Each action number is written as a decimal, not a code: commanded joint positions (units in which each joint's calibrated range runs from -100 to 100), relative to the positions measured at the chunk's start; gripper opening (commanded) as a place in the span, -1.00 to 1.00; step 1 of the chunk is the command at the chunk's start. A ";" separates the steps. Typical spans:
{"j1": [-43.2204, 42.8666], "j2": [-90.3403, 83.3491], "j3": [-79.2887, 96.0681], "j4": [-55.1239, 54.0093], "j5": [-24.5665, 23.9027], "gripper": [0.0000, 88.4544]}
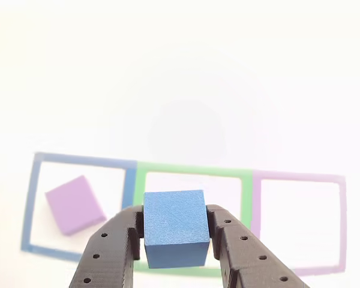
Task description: Tower of hanoi
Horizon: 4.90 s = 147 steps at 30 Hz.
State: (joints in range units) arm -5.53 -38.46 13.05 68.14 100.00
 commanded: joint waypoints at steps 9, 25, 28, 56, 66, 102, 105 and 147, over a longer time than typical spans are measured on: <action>-2.75 1.36 -33.82 29.11 0.00 -0.92; -9.76 -13.15 20.43 -12.57 0.00 -0.91; -11.36 -13.31 32.42 -26.25 0.00 -0.91; -17.39 31.40 53.60 -100.47 0.00 -0.90; -18.23 39.98 48.42 -104.68 0.00 -0.90; -16.24 29.08 45.24 -91.41 0.00 -0.44; -15.79 20.91 40.60 -76.27 0.00 -0.50; 8.46 -13.63 7.16 6.77 0.00 -0.53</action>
State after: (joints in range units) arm 1.92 -48.84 14.36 80.90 100.00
